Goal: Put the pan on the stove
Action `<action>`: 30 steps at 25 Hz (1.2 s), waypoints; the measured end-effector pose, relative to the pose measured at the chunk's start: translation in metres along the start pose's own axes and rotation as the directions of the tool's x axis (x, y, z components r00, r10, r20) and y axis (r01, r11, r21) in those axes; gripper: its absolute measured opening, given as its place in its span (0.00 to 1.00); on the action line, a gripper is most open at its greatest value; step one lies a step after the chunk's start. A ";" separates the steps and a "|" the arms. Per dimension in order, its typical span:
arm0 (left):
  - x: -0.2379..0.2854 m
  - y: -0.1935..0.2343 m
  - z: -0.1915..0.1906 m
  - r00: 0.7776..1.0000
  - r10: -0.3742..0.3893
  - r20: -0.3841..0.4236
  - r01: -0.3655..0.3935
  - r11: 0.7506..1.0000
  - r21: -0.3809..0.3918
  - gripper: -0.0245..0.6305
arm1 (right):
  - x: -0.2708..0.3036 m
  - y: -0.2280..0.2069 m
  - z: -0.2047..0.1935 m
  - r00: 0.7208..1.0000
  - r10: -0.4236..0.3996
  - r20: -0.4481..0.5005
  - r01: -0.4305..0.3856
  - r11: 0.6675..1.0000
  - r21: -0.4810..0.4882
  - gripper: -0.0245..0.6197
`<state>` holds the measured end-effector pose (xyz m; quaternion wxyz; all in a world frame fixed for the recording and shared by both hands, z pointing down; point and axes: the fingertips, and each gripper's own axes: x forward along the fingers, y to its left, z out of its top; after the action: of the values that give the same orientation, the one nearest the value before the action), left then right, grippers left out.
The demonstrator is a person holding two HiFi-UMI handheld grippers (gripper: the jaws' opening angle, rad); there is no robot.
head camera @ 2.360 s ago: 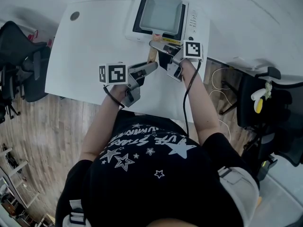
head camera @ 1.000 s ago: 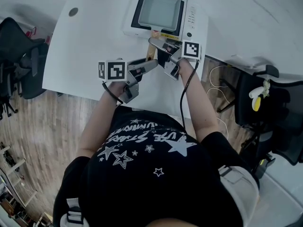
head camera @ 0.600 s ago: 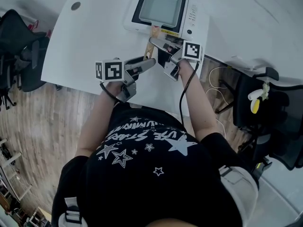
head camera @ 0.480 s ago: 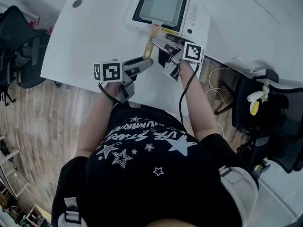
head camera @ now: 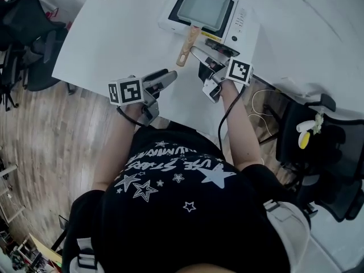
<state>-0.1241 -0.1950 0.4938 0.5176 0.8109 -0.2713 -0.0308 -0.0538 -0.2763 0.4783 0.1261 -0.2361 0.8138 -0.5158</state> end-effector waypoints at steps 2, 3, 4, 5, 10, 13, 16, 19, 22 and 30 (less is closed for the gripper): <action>-0.008 0.002 0.003 0.999 0.019 0.032 -0.019 1.000 0.010 0.40 | -0.002 0.003 -0.004 1.000 -0.013 -0.008 0.013 1.000 -0.022 0.38; -0.012 0.003 0.003 0.999 0.025 0.044 -0.026 1.000 0.018 0.40 | -0.003 0.004 -0.008 1.000 -0.020 -0.016 0.020 0.999 -0.035 0.38; -0.016 0.003 0.003 0.998 0.030 0.054 -0.032 0.999 0.025 0.40 | -0.004 0.006 -0.010 0.999 -0.027 -0.021 0.026 0.998 -0.051 0.38; -0.020 0.003 0.002 0.997 0.036 0.065 -0.038 0.999 0.033 0.40 | -0.005 0.007 -0.013 0.999 -0.039 -0.022 0.038 0.997 -0.064 0.38; -0.047 0.007 -0.005 0.984 0.121 0.128 -0.135 0.985 0.112 0.34 | -0.015 0.011 -0.024 0.992 -0.125 0.004 0.124 0.984 -0.130 0.38; -0.067 0.003 -0.008 0.971 0.169 0.170 -0.198 0.965 0.171 0.23 | -0.021 0.017 -0.035 0.984 -0.176 0.020 0.176 0.966 -0.189 0.34; -0.086 -0.002 -0.012 0.956 0.197 0.219 -0.238 0.955 0.179 0.15 | -0.028 0.027 -0.039 0.974 -0.215 0.071 0.227 0.931 -0.286 0.22; -0.105 -0.006 -0.019 0.933 0.228 0.277 -0.282 0.944 0.173 0.09 | -0.034 0.036 -0.044 0.968 -0.234 0.095 0.252 0.905 -0.343 0.17; -0.121 -0.010 -0.028 0.915 0.252 0.314 -0.316 0.934 0.169 0.07 | -0.038 0.046 -0.055 0.971 -0.224 0.084 0.239 0.903 -0.356 0.15; -0.162 -0.036 -0.069 0.871 0.287 0.400 -0.379 0.909 0.172 0.05 | -0.046 0.082 -0.102 0.979 -0.200 0.031 0.193 0.878 -0.438 0.08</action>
<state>-0.2242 -0.0504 0.4579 0.3514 0.7888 -0.5011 -0.0571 -0.0813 -0.1440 0.4473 0.0107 -0.3358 0.8817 -0.3311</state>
